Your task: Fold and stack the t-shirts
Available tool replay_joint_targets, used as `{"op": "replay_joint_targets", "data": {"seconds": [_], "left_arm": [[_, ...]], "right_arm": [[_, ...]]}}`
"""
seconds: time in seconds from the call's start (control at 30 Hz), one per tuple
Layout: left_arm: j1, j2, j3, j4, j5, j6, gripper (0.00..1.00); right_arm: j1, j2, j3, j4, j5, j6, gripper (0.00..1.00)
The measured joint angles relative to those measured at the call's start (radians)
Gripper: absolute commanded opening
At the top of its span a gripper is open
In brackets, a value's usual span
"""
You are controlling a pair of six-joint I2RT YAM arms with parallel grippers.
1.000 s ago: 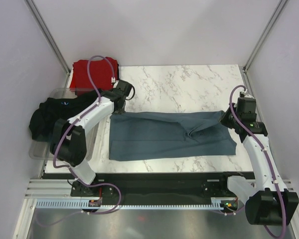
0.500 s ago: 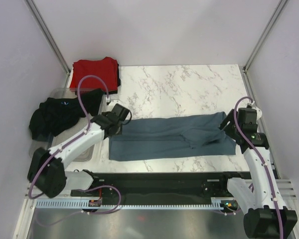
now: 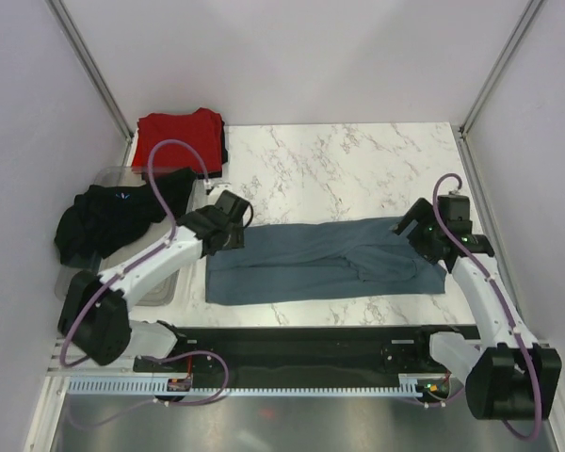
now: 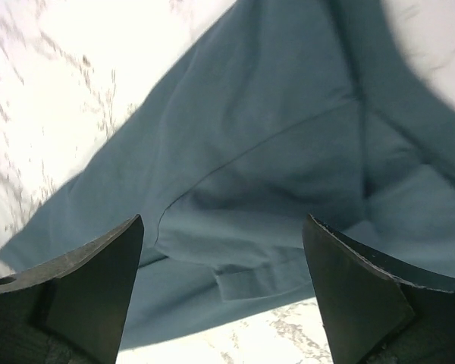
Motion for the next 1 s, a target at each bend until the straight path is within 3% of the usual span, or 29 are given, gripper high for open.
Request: {"op": "replay_joint_targets", "data": {"seconds": [0.3, 0.53, 0.77, 1.0], "left_arm": [[-0.004, 0.496, 0.208, 0.087, 0.213, 0.012, 0.68], [-0.003, 0.540, 0.208, 0.124, 0.289, 0.008, 0.68], [-0.002, 0.447, 0.091, 0.204, 0.377, -0.050, 0.68], [-0.070, 0.349, -0.056, 0.348, 0.644, -0.268, 0.69]], "right_arm": [[0.114, 0.293, -0.072, 0.116, -0.114, 0.055, 0.95], [0.112, 0.469, -0.004, 0.141, -0.116, 0.076, 0.96], [0.113, 0.887, 0.453, 0.107, -0.136, 0.085, 0.92], [0.145, 1.320, 1.075, 0.144, -0.186, 0.070, 0.91]]}}
